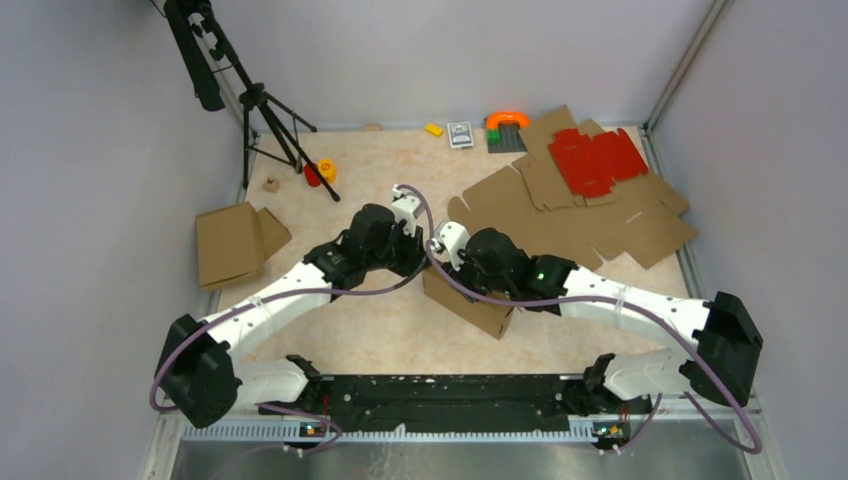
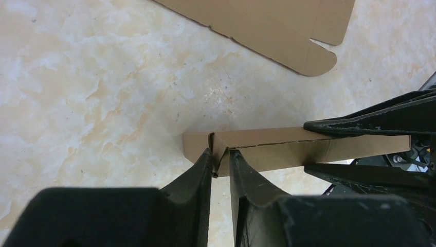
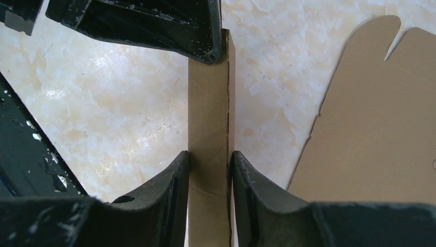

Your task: Fold the paper box

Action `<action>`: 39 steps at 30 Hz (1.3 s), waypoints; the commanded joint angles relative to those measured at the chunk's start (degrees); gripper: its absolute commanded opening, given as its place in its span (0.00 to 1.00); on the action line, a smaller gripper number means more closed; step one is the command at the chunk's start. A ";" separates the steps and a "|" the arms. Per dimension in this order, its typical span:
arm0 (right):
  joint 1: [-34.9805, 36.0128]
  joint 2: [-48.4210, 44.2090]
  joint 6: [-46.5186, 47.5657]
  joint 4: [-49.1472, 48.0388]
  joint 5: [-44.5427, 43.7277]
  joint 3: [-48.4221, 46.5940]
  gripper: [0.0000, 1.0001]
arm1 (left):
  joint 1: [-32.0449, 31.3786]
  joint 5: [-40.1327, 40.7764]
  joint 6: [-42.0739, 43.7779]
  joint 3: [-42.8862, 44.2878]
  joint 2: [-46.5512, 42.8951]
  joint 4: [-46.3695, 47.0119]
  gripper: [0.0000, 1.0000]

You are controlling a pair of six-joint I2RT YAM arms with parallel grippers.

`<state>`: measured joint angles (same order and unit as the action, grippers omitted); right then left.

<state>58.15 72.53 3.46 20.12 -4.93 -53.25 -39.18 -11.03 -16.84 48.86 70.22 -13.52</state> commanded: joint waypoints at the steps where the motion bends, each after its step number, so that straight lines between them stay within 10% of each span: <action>1: 1.19 0.15 0.84 -1.49 -0.21 0.56 0.28 | -0.28 2.21 0.05 1.56 -0.42 -2.36 0.21; 17: 1.26 0.60 0.40 -1.32 -0.17 0.72 0.26 | -0.20 2.57 0.18 0.67 -3.98 -0.54 0.31; 31: 1.18 0.90 0.07 -1.25 0.03 0.36 0.25 | -0.20 0.50 1.01 0.97 -1.65 -0.02 0.01; 39: 1.19 0.66 -0.97 -1.01 -1.65 0.19 0.35 | -0.20 -0.18 0.87 -0.27 -1.58 -0.28 0.00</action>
<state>58.52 72.64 3.07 19.22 -5.54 -52.90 -39.16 -9.78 -16.60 48.90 68.05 -15.11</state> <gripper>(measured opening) 0.338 0.002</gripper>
